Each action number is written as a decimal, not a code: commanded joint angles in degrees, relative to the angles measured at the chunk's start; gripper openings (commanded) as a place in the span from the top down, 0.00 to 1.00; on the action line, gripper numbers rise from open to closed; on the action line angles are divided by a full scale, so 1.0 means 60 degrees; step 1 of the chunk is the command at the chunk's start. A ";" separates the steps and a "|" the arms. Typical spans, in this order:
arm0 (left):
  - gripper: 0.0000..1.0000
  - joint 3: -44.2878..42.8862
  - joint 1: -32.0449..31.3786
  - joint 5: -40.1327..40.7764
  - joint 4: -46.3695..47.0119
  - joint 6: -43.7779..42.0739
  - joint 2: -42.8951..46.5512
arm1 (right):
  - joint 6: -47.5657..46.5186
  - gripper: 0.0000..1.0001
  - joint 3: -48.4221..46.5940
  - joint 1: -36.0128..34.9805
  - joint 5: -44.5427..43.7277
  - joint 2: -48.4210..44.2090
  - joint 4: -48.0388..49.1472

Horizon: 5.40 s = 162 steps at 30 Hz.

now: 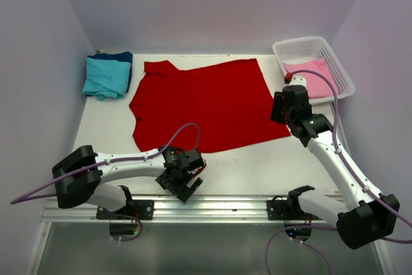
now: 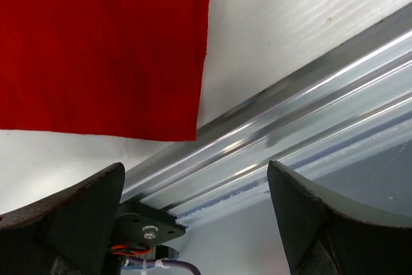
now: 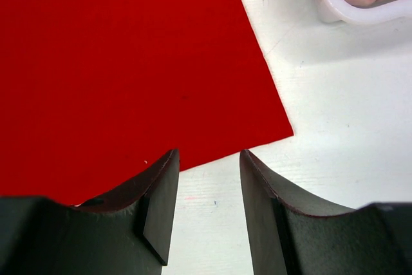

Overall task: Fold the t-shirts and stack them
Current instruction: Flatten the tshirt out

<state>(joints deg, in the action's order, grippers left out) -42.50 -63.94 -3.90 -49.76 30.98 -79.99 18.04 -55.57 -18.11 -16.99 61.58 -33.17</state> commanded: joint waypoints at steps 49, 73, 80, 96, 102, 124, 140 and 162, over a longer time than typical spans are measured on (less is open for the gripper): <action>0.75 -0.0138 -0.0930 0.1749 0.0881 0.0212 -0.0541 | 0.0010 1.00 0.0121 0.0000 -0.0492 -0.0230 -0.0140; 1.00 -0.2467 -0.1003 0.3125 -0.2003 0.1310 0.1347 | 0.3258 0.29 0.0882 0.0439 -0.3159 0.2319 -0.0640; 1.00 -0.2438 -0.1018 0.3345 -0.2430 0.1560 0.1729 | 0.4844 0.37 0.1849 0.1961 -0.2531 0.2685 0.0371; 1.00 -0.2438 -0.1018 0.3463 -0.2430 0.1677 0.1656 | 0.4112 0.43 0.2435 0.2476 -0.1328 0.2849 0.2188; 1.00 -0.2423 -0.1018 0.3419 -0.2327 0.1633 0.1598 | 0.3951 0.53 0.2260 0.2549 -0.1518 0.3007 0.2261; 1.00 -0.2233 -0.1018 0.3346 -0.2166 0.1780 0.1715 | 0.3599 0.62 0.1777 0.2769 -0.1006 0.4121 0.3111; 1.00 -0.2248 -0.1018 0.3433 -0.2283 0.1911 0.1861 | 0.3980 0.73 0.2260 0.2769 0.0151 0.3711 0.2496; 1.00 -0.3242 -0.1003 0.5967 -0.2737 0.3537 0.3355 | 0.3160 1.00 0.2056 0.2769 0.0093 0.0885 0.0843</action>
<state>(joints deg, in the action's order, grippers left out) -58.04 -69.56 26.55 -65.56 48.27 -61.12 39.03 -40.58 -1.80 -15.49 69.32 -23.57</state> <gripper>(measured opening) 0.009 0.010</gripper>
